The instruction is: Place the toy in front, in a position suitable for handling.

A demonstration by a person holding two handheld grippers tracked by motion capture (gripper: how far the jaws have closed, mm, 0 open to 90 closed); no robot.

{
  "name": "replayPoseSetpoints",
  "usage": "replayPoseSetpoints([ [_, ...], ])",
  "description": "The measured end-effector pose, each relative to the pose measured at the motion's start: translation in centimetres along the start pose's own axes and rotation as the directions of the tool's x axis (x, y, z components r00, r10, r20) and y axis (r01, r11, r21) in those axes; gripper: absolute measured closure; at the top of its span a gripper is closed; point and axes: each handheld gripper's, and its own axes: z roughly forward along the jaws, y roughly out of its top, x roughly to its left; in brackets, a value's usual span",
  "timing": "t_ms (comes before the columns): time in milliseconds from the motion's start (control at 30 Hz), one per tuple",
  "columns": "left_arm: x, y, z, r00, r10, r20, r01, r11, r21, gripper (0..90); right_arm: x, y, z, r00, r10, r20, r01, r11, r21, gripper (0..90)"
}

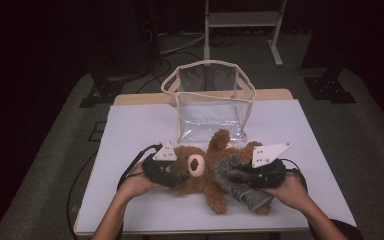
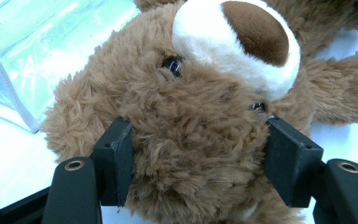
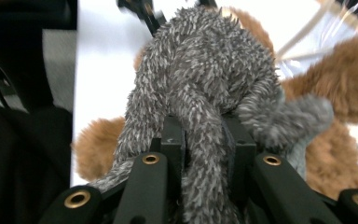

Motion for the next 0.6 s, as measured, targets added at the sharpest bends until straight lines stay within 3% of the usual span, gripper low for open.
replayPoseSetpoints([
  [200,-0.4,0.6,0.0,0.9988,-0.009,0.048,0.010,0.9998,-0.017,33.4,-2.1,-1.1,-0.6,0.9984,0.028,0.049,-0.029,0.999,0.021,74.5],
  [300,-0.4,0.7,0.4,0.9987,-0.021,0.046,0.022,0.9996,-0.017,33.5,-3.2,-1.5,-0.9,0.9973,0.064,0.035,-0.065,0.998,0.014,74.4],
  [400,-0.2,0.5,0.5,0.9987,-0.029,0.043,0.029,0.9995,-0.009,33.6,-3.1,-0.8,-0.9,0.9963,0.082,0.026,-0.082,0.997,0.013,74.3],
  [467,-0.2,0.5,0.6,0.9984,-0.034,0.045,0.035,0.9993,-0.013,33.8,-2.4,0.4,-0.9,0.9986,0.037,0.038,-0.038,0.999,0.014,74.3],
  [533,-0.3,0.6,0.6,0.9989,-0.025,0.039,0.025,0.9996,-0.011,33.9,-1.5,1.9,-0.5,0.9998,0.011,0.018,-0.011,1.000,0.013,74.3],
  [600,-0.3,0.7,0.7,0.9992,-0.020,0.034,0.020,0.9998,-0.004,33.9,-0.7,3.2,0.7,0.9993,-0.035,0.010,0.035,0.998,0.052,74.3],
])
